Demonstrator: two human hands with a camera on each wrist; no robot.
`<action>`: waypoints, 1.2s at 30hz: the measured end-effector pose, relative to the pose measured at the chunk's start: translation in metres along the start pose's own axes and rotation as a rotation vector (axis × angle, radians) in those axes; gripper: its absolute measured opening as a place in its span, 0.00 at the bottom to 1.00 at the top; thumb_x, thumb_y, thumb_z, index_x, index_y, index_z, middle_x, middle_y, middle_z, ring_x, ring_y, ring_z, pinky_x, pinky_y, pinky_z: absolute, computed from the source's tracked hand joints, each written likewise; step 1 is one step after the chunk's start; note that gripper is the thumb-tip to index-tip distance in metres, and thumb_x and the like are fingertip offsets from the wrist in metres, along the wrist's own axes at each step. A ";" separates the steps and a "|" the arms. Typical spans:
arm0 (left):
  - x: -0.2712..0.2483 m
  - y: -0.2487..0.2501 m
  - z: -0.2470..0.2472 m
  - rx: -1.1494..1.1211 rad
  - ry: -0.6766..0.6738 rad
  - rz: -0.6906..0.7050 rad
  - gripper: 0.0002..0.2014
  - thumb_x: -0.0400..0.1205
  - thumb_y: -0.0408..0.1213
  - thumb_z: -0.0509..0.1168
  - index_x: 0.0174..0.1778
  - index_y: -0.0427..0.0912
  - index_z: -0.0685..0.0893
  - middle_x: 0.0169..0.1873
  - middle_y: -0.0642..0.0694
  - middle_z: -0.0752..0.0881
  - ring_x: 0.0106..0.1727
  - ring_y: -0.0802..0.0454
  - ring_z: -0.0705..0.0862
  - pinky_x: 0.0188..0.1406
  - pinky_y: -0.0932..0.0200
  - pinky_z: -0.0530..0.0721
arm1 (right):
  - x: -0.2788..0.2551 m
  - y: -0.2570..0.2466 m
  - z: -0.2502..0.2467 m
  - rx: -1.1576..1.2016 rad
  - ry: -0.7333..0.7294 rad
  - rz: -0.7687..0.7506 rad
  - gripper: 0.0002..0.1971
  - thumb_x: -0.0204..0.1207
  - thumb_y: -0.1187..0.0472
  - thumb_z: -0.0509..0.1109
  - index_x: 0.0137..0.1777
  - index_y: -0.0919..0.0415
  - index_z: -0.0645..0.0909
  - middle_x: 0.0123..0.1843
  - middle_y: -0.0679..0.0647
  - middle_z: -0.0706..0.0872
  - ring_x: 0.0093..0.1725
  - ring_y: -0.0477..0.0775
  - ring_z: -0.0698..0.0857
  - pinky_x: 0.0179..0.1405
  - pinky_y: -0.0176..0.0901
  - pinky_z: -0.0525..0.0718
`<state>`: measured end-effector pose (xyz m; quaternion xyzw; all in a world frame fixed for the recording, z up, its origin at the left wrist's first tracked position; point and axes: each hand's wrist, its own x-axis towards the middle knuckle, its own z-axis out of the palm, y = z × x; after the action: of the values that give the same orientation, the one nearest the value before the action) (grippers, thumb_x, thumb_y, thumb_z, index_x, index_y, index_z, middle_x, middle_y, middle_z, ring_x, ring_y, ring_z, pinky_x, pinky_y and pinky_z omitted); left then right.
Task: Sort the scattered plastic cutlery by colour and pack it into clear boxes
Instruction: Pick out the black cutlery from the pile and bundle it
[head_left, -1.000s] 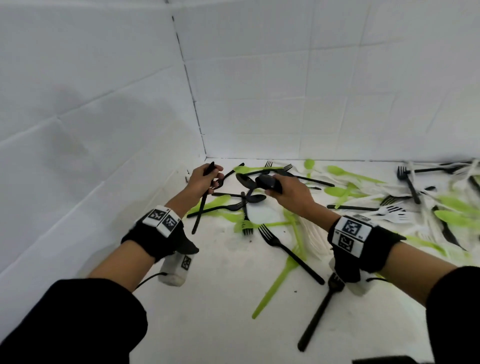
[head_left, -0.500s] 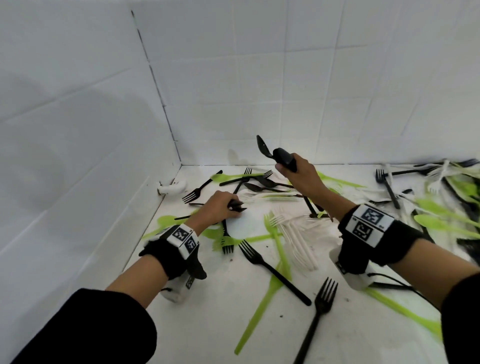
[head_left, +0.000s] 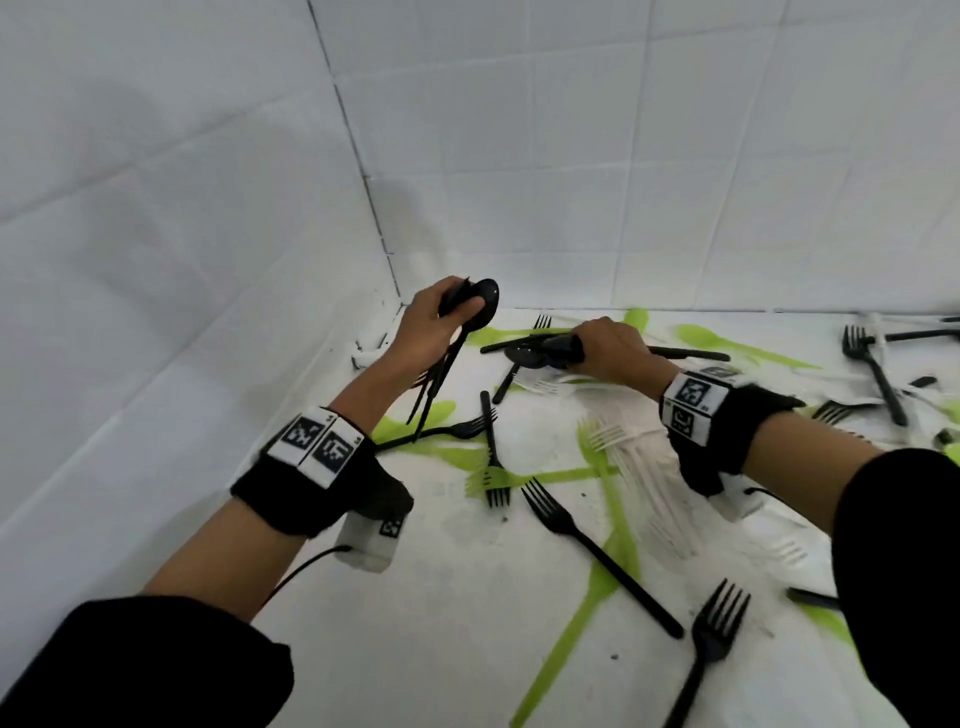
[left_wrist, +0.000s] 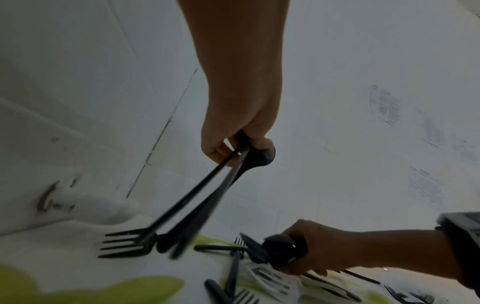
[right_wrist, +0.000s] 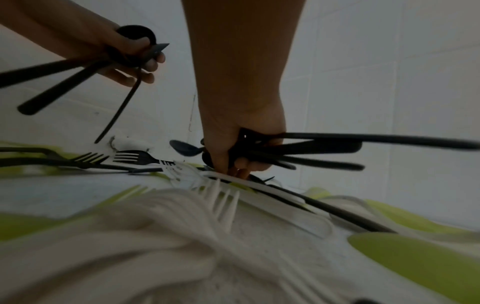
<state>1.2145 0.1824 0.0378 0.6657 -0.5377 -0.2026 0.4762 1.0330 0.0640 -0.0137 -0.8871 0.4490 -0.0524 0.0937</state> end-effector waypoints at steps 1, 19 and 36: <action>0.000 0.001 -0.003 -0.076 -0.003 -0.031 0.04 0.84 0.33 0.62 0.51 0.37 0.78 0.34 0.52 0.77 0.36 0.60 0.77 0.40 0.64 0.76 | 0.000 -0.002 0.001 -0.029 -0.015 -0.011 0.22 0.75 0.47 0.69 0.57 0.65 0.80 0.57 0.63 0.85 0.58 0.64 0.83 0.46 0.47 0.77; 0.038 -0.022 0.047 -0.406 -0.152 -0.474 0.08 0.82 0.26 0.63 0.39 0.40 0.76 0.30 0.49 0.69 0.14 0.64 0.67 0.12 0.74 0.63 | -0.016 0.016 -0.062 0.647 0.334 0.159 0.14 0.78 0.51 0.66 0.57 0.60 0.76 0.40 0.53 0.84 0.41 0.58 0.86 0.50 0.50 0.82; 0.079 -0.017 0.144 0.410 -0.305 -0.088 0.14 0.72 0.41 0.76 0.38 0.40 0.76 0.36 0.43 0.79 0.42 0.46 0.80 0.24 0.70 0.64 | -0.064 0.078 -0.079 0.838 0.375 0.181 0.09 0.72 0.57 0.76 0.40 0.54 0.76 0.32 0.47 0.77 0.18 0.35 0.76 0.21 0.22 0.70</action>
<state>1.1378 0.0501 -0.0239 0.7327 -0.6037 -0.2078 0.2356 0.9198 0.0614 0.0463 -0.7054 0.4737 -0.3803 0.3651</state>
